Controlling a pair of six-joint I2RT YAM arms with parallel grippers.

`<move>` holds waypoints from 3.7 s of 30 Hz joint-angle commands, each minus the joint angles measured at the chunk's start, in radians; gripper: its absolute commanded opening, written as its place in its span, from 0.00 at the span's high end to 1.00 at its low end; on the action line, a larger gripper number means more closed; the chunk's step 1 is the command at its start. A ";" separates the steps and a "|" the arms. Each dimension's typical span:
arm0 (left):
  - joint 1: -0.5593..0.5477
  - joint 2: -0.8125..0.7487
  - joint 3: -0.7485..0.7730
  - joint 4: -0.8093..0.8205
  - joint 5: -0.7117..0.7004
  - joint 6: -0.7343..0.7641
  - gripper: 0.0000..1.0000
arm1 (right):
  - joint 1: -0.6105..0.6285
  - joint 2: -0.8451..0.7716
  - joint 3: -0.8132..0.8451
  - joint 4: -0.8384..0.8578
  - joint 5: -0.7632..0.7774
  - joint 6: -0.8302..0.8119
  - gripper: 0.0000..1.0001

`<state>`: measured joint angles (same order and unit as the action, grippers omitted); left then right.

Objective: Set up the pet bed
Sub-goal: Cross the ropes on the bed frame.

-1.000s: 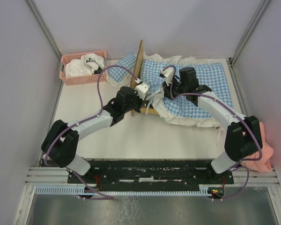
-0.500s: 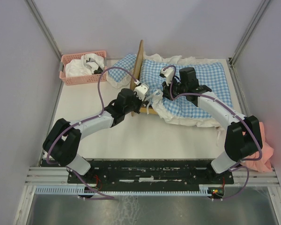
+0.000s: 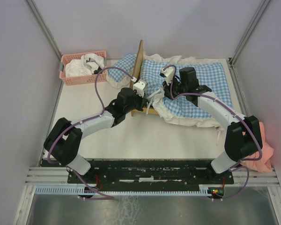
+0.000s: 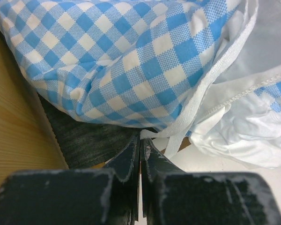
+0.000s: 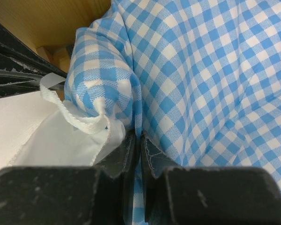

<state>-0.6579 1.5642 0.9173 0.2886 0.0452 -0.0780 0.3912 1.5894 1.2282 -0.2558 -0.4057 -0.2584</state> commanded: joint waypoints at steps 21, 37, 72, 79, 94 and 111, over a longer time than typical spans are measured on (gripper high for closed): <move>0.003 -0.009 -0.019 -0.057 -0.048 -0.019 0.81 | -0.011 0.040 0.017 -0.004 -0.131 -0.038 0.84; 0.003 -0.212 -0.172 -0.052 -0.012 -0.087 0.61 | 0.058 0.071 0.076 -0.140 -0.036 -0.121 0.84; -0.040 0.030 -0.438 0.599 -0.169 0.005 0.57 | 0.215 0.131 0.196 -0.299 0.213 -0.215 0.82; -0.042 0.151 -0.411 0.695 -0.214 0.078 0.57 | 0.214 0.125 0.182 -0.302 0.237 -0.236 0.82; -0.072 0.352 -0.362 0.908 -0.308 0.119 0.51 | 0.203 0.136 0.184 -0.294 0.219 -0.233 0.82; -0.092 0.394 -0.256 0.794 -0.450 0.036 0.53 | 0.201 0.125 0.169 -0.280 0.185 -0.208 0.82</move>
<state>-0.7513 1.9572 0.6312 1.0161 -0.3576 -0.0250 0.5972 1.7233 1.4002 -0.5209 -0.2081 -0.4767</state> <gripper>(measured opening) 0.520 0.184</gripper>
